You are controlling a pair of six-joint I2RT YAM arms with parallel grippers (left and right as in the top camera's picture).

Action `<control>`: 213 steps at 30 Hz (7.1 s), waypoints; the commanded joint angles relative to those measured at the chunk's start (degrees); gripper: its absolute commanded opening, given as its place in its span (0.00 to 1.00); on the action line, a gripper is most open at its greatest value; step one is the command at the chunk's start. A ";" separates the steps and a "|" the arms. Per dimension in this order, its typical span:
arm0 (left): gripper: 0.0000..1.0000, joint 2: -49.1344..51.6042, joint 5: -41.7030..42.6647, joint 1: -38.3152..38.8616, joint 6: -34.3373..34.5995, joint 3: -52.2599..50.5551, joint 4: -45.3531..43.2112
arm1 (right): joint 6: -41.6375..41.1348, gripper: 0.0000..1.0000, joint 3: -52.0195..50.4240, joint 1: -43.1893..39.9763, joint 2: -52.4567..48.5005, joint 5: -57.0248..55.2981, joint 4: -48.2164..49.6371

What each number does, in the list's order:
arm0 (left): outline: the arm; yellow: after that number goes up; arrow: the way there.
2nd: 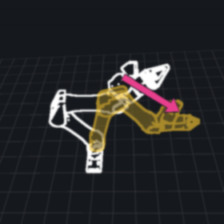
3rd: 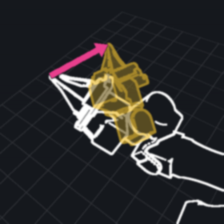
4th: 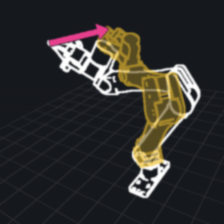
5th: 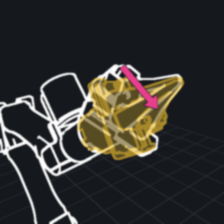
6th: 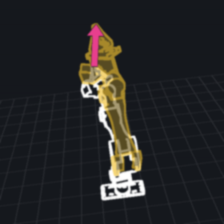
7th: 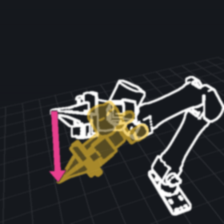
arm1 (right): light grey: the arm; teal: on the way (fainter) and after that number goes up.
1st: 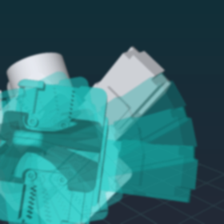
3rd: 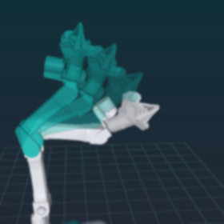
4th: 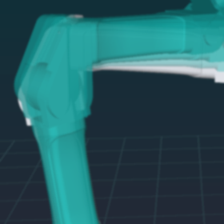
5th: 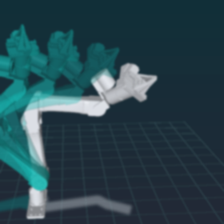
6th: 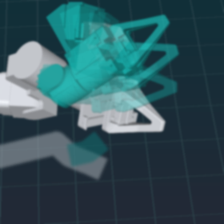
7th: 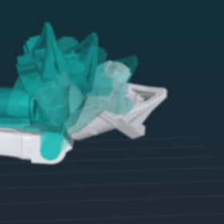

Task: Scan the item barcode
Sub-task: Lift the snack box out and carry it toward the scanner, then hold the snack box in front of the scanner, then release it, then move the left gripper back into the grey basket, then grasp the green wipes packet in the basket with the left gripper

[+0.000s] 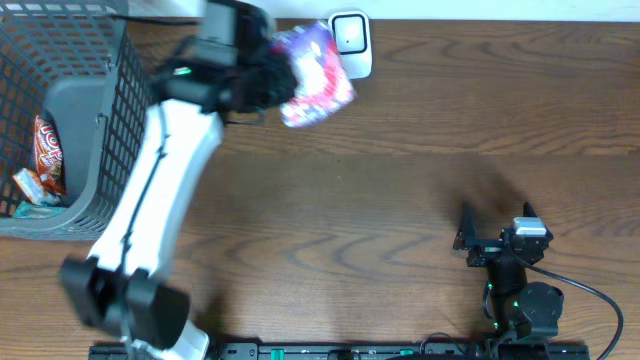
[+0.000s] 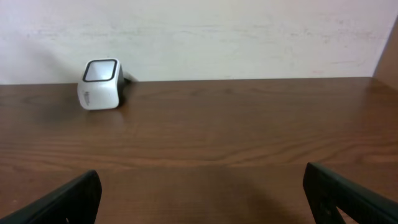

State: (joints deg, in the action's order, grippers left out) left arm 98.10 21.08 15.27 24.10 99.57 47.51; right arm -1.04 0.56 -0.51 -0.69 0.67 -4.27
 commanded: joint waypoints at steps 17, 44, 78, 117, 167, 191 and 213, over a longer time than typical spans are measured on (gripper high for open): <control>0.57 23.96 0.79 12.37 -0.94 0.81 -5.49 | -0.81 0.99 -0.26 0.17 0.37 -0.11 -0.02; 0.08 22.67 -20.31 10.73 17.70 -1.86 -3.04 | -0.81 0.99 -0.26 0.17 0.37 -0.11 -0.02; 0.08 29.07 -6.73 12.02 5.03 -1.84 -19.54 | -0.83 0.99 -0.26 0.17 0.37 -0.11 -0.02; 0.08 28.83 -10.19 15.04 4.76 -1.90 -10.60 | -0.83 0.99 -0.26 0.17 0.37 -0.11 -0.02; 0.76 -13.33 -24.39 -44.74 -5.25 0.79 -3.72 | -0.83 0.99 -0.26 0.17 0.37 -0.11 -0.02; 1.00 6.80 -34.53 -50.99 -5.57 0.02 12.98 | -0.83 0.99 -0.26 0.17 0.37 -0.11 -0.02; 1.00 19.50 -34.62 -51.74 1.27 -3.15 14.10 | -0.83 0.99 -0.26 0.17 0.37 -0.11 -0.02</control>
State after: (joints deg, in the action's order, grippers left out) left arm 116.81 -12.38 -35.77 24.10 96.88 62.00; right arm -1.04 0.56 -0.51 -0.69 0.64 -4.25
